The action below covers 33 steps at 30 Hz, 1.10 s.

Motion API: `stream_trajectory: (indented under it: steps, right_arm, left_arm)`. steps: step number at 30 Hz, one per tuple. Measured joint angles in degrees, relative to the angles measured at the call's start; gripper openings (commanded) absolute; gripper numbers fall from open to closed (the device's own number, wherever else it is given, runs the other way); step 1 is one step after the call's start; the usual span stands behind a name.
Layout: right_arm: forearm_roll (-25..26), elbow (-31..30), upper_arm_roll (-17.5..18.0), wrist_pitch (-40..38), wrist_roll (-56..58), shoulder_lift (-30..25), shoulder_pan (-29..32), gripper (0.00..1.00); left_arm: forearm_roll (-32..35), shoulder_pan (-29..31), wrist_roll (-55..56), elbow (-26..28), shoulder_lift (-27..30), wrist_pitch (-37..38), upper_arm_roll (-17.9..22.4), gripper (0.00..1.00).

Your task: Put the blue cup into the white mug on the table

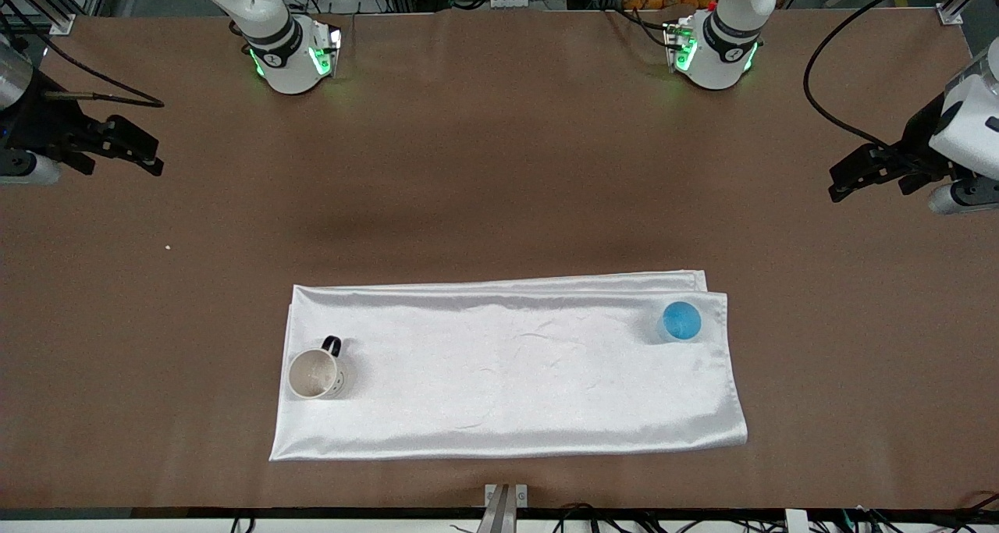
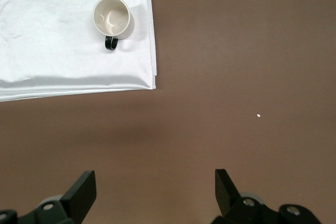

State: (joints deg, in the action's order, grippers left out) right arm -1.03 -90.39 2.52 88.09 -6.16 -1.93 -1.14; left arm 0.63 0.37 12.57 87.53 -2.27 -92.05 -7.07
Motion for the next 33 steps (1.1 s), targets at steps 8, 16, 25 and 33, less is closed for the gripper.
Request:
stream_trajectory:
  steps: [8,16,25,33]
  right_arm:
    - [0.0,0.5,0.0,-0.1,0.0,0.0,0.1,1.0]
    - [0.0,0.8,-0.1,-0.8,0.0,0.0,0.3,1.0]
    - [0.0,0.8,-0.1,-0.8,0.0,0.0,0.3,1.0]
    - [0.0,0.8,0.0,-0.8,0.0,0.0,0.3,1.0]
  left_arm:
    - [0.0,0.0,0.0,0.0,0.0,0.0,0.0,1.0]
    - [0.0,-0.1,0.0,0.3,-0.5,0.0,-0.1,1.0]
    - [0.0,-0.9,0.0,0.7,-3.5,-1.8,-0.4,1.0]
    - [0.0,-1.3,0.0,1.7,-8.1,-6.7,-0.6,1.0]
